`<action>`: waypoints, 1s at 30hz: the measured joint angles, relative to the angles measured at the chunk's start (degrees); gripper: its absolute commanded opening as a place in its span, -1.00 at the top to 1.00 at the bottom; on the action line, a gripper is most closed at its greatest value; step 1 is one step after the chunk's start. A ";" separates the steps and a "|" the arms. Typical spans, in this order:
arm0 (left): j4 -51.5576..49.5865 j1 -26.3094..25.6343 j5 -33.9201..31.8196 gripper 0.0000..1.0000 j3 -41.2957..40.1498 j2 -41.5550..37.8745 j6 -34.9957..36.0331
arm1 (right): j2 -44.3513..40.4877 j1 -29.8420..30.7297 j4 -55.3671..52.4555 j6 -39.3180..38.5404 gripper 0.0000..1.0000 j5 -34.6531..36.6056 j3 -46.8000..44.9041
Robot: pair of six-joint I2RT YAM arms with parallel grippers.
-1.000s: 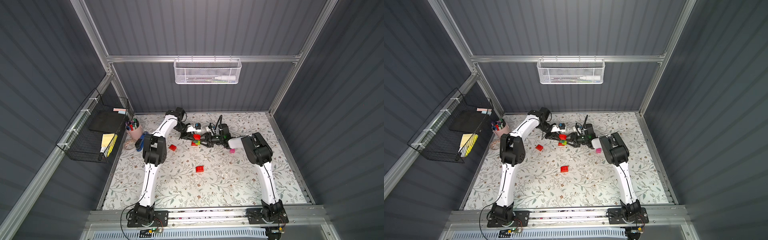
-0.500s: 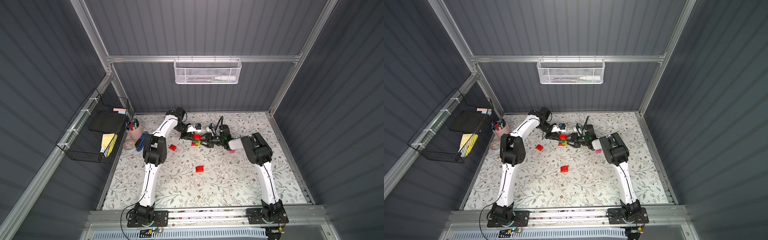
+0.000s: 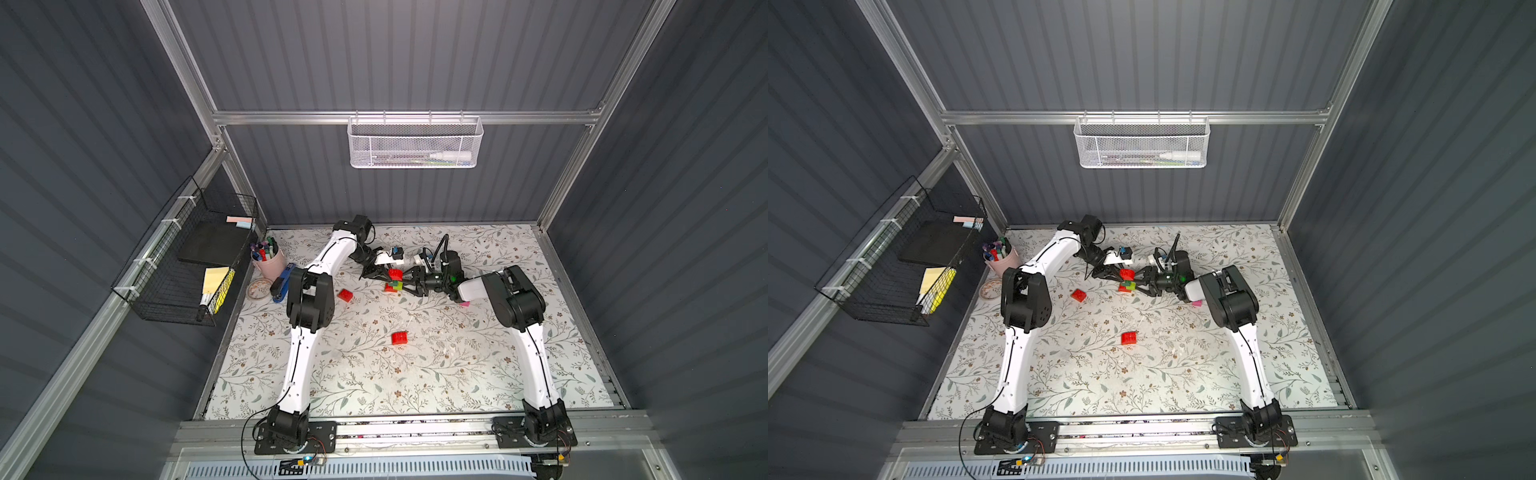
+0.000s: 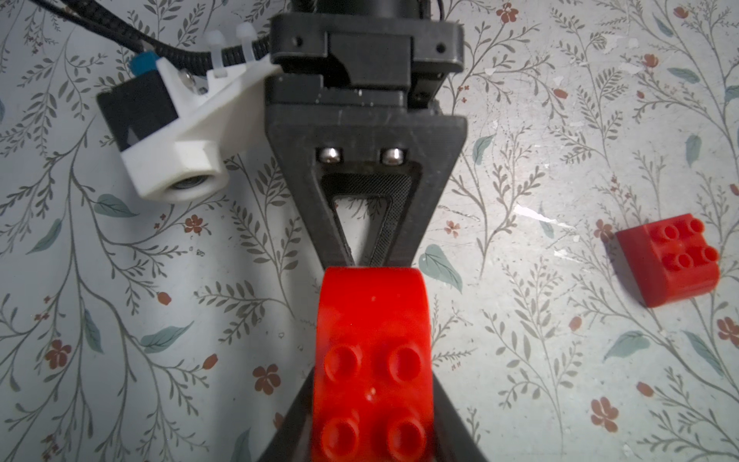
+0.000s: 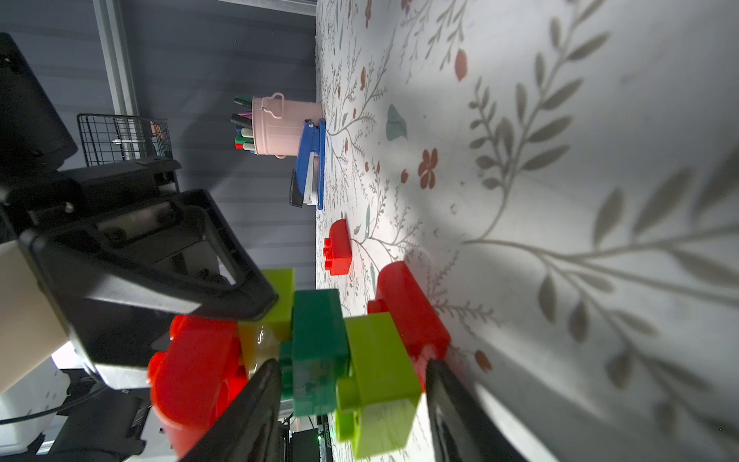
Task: Assemble the letter s with lego
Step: Assemble the lego brick with the lego brick.
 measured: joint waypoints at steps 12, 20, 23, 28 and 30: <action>0.83 -0.02 1.05 0.40 -0.59 -0.02 0.00 | -0.02 -0.37 -0.96 -1.46 -0.17 -0.37 -0.09; 1.05 -0.02 1.60 0.29 -0.70 -0.04 0.00 | -0.24 -0.70 -1.75 -3.61 -0.13 -0.46 -0.15; 1.16 -0.07 1.70 0.23 -0.70 -0.07 0.00 | -0.44 -0.76 -2.51 -4.26 -0.13 -0.42 -0.15; 1.75 -0.46 1.55 0.22 -0.92 -0.07 0.00 | -0.55 -0.92 -2.91 -4.90 -0.14 -0.52 -0.15; 1.79 -0.57 1.44 0.24 -0.92 -0.07 0.00 | -0.57 -0.96 -2.99 -4.96 -0.14 -0.63 -0.15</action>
